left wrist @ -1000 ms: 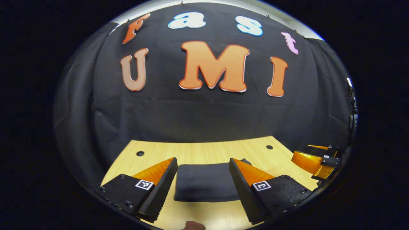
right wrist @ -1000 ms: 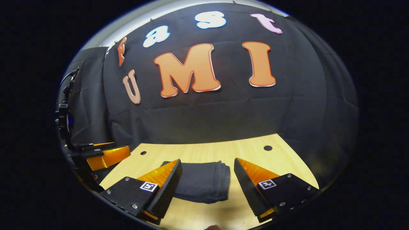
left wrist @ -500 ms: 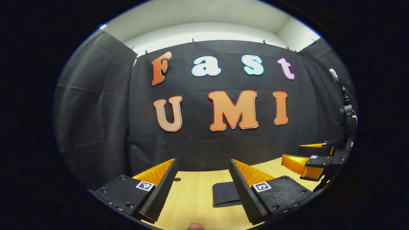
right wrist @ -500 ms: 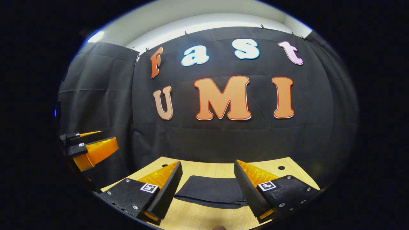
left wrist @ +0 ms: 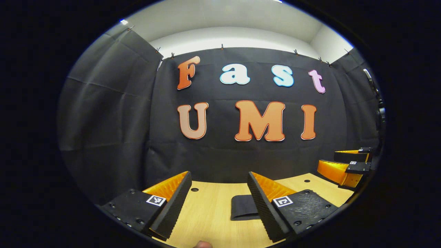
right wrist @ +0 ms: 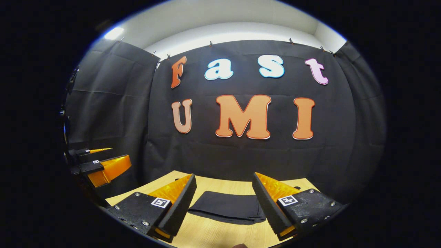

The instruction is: Grasp the waist and the cuffs of the jeans and fold them to make the two legs overlap; first hold the waist and fold one-third of the jeans toward the cuffs, then hold the cuffs and fold the remaining one-third in the same direction to finish folding.

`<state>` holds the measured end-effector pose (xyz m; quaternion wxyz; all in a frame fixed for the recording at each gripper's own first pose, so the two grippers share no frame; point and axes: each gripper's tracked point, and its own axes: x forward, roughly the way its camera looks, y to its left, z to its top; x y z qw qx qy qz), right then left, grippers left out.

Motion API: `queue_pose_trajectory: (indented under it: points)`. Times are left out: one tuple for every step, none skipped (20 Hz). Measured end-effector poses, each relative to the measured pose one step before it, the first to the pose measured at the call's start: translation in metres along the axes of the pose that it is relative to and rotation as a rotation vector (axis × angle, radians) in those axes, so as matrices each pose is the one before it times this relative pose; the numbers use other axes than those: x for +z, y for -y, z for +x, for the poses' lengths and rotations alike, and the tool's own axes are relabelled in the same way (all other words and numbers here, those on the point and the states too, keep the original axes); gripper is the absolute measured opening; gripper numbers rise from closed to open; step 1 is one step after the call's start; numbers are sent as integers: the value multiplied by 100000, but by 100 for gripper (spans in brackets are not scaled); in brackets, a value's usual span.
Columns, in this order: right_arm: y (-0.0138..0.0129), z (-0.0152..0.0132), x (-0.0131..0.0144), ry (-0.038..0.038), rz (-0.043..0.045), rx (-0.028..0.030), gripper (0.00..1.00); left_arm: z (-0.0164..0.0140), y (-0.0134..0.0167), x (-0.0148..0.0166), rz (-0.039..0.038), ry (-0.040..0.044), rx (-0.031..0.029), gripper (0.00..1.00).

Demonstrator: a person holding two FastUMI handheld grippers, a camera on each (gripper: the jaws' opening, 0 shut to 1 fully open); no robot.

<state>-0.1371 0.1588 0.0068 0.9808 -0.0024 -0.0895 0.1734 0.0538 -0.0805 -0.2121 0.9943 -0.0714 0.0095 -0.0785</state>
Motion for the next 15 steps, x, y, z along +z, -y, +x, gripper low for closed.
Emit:
queue_pose_trajectory:
  points:
    - [557, -83, 122, 1547, 136, 433, 100, -130, 836, 100, 898, 110, -393, 94]
    - [982, -178, 284, 1266, -261, 136, 100, 51, 1136, 294, 356, 970, 515, 94]
    - [1049, -3, 150, 1035, -46, 58, 100, 123, 472, 132, 2071, 898, 2946, 99]
    - [546, -5, -487, -635, 974, 184, 100, -29, 113, 668, 1875, 2170, 3649, 96]
    - [455, -201, -97, -175, 1283, 334, 100, -162, 1161, 557, -1315, 1420, -1242, 94]
    - [241, 28, 88, -32, 870, 584, 100, 67, 577, 241, -686, 548, 48, 94]
    - [194, -102, 182, 772, -108, 848, 100, 373, 25, 277, 611, 1103, 628, 94]
    - [142, 66, 16, 465, -1494, 905, 100, -130, 333, 286, -415, 608, -590, 94]
    - [-193, 36, -31, -732, -1337, 595, 99, 128, 249, -256, -69, -1009, 296, 94]
    - [-294, 1, -79, -289, -324, 991, 98, -196, 109, -77, 392, -193, 0, 94]
    - [-171, 13, 23, 227, -659, 367, 96, -331, 237, 168, 451, 706, -67, 94]
    - [237, -43, -550, -743, -1188, -573, 94, -305, 382, -182, 733, -232, -1098, 94]
    - [72, -85, -281, -203, -999, -676, 92, -58, 271, -432, 1233, -473, -1010, 94]
    - [27, -82, -16, 433, -1991, -765, 90, -165, 147, 68, 1511, -357, -1087, 94]
    - [-96, -298, 53, 411, -1779, -361, 90, 6, -536, -43, 2085, -449, -64, 94]
